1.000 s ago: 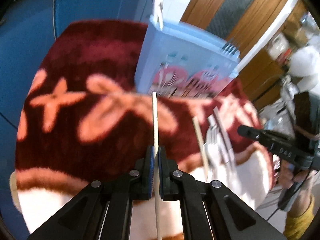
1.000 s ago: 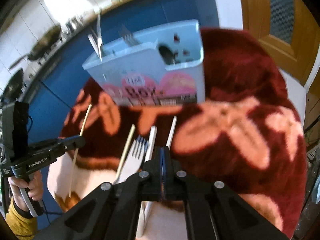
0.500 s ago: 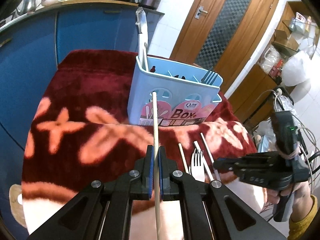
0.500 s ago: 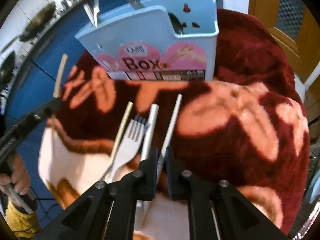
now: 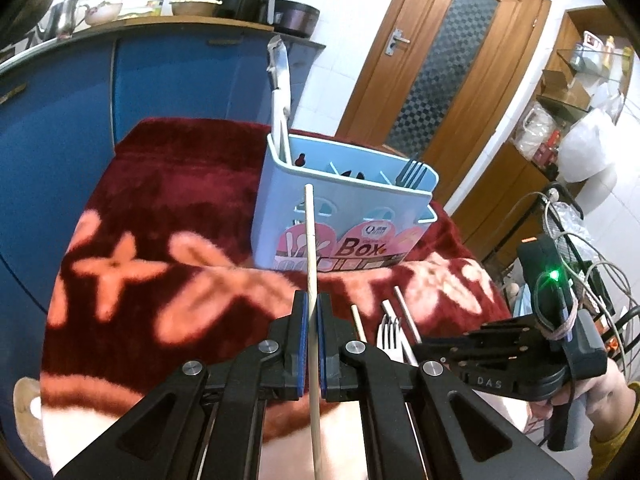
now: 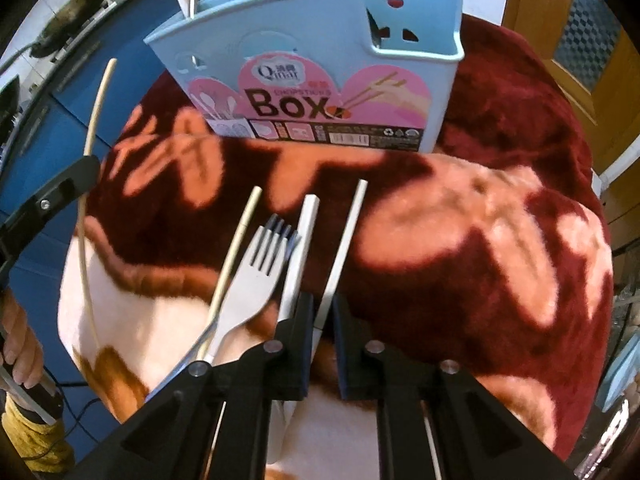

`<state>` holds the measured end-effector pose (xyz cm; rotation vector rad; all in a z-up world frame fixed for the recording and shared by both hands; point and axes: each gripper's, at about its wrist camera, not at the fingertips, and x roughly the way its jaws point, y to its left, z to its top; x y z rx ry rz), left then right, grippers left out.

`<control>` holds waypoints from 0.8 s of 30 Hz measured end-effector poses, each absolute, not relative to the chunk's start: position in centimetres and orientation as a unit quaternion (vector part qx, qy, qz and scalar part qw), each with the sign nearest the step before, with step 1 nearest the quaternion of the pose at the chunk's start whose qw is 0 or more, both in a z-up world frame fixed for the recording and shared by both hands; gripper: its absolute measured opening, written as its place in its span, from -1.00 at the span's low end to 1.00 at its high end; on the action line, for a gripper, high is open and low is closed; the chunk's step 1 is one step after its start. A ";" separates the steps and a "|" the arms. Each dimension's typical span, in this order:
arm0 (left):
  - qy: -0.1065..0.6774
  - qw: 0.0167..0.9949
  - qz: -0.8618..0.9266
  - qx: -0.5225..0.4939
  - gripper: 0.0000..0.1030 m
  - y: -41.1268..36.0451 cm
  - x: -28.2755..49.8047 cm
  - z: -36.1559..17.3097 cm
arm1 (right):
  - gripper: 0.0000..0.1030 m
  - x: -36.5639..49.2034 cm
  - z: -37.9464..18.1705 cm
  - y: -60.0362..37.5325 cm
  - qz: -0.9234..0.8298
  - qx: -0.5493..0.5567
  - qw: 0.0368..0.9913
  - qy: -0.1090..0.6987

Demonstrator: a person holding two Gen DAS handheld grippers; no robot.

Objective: Organize utensils
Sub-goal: 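Carry both chopsticks over the blue box and open both grippers to drop them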

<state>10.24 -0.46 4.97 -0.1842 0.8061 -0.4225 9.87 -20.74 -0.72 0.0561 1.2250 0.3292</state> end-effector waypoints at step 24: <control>0.208 0.956 -0.160 -0.132 -0.92 -1.4 15.1 12.1 | -0.87 8.5 10.3 -25.2 0.141 0.090 0.963 0.212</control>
